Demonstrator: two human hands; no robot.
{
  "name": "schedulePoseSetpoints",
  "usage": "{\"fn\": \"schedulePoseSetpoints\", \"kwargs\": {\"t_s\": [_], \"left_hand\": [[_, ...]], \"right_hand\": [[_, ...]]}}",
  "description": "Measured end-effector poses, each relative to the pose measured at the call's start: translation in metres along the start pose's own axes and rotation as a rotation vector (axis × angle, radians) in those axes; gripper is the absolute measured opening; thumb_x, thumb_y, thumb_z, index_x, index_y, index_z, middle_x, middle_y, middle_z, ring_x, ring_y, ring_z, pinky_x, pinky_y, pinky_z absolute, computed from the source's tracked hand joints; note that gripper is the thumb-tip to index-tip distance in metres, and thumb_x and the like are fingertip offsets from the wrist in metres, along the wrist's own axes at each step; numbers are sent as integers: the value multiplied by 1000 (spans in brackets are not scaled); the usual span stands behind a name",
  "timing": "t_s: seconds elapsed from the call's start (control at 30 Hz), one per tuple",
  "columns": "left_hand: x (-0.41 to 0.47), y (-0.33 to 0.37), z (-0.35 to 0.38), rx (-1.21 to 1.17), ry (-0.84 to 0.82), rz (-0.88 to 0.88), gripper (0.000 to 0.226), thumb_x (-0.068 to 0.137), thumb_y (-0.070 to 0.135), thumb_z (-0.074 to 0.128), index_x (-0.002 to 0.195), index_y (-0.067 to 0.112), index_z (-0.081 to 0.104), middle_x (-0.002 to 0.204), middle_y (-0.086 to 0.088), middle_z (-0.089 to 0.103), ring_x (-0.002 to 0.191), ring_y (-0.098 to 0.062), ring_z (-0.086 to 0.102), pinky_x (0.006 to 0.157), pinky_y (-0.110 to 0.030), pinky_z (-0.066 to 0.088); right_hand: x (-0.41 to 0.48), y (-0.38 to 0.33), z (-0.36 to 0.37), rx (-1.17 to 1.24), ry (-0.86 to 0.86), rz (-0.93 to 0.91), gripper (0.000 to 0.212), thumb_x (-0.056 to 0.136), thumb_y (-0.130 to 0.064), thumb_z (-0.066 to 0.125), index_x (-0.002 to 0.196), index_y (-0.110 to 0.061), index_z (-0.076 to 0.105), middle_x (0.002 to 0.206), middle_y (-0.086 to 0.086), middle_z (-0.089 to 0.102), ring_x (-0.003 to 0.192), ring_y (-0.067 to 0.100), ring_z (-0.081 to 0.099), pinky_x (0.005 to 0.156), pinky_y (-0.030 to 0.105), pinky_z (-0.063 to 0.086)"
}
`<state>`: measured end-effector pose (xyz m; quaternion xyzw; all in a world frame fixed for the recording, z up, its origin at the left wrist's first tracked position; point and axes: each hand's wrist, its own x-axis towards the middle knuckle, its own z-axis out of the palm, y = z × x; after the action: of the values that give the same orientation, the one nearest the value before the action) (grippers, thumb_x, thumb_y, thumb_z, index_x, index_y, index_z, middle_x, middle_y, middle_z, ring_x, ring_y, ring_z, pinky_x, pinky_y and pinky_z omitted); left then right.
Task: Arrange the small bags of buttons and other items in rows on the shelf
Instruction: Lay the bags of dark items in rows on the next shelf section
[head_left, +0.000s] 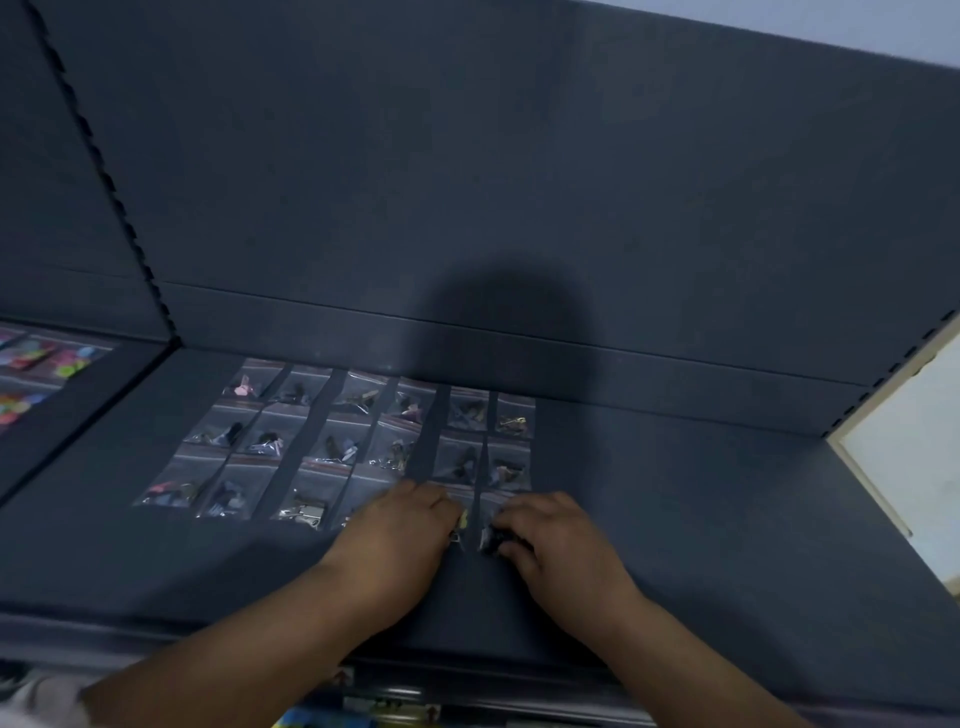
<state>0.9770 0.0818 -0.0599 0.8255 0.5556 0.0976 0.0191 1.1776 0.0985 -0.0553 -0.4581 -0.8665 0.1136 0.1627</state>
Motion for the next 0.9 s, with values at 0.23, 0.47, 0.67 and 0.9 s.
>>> {"fn": "schedulePoseSetpoints", "kwargs": {"t_s": [0.23, 0.47, 0.67, 0.9], "left_hand": [[3, 3, -3, -41, -45, -6, 28, 88, 14, 47, 113, 18, 59, 116, -2, 59, 106, -26, 53, 91, -35, 45], [0, 3, -8, -36, -21, -10, 36, 84, 11, 45, 117, 20, 58, 119, 0, 57, 108, -24, 53, 95, -31, 44], [-9, -11, -21, -64, 79, -47, 33, 72, 16, 50, 101, 18, 67, 97, -1, 66, 86, -24, 63, 76, -33, 55], [-36, -40, -48, 52, 114, -198, 40, 81, 38, 45, 112, 19, 62, 108, -2, 64, 97, -25, 60, 88, -37, 50]], "right_hand": [[2, 1, 3, -1, 14, 14, 26, 82, -22, 58, 106, -20, 67, 108, -4, 66, 98, 21, 56, 89, 31, 46], [4, -4, -5, -2, 15, 26, 21, 86, -22, 56, 105, -19, 66, 107, -2, 64, 98, 20, 52, 88, 30, 44], [17, -14, -12, -3, 56, 13, 24, 87, -25, 55, 108, -19, 66, 114, -3, 63, 103, 21, 53, 90, 31, 44], [47, -45, -12, -32, 46, -64, 30, 87, -31, 51, 111, -18, 64, 114, 0, 63, 105, 24, 54, 93, 34, 43]]}}
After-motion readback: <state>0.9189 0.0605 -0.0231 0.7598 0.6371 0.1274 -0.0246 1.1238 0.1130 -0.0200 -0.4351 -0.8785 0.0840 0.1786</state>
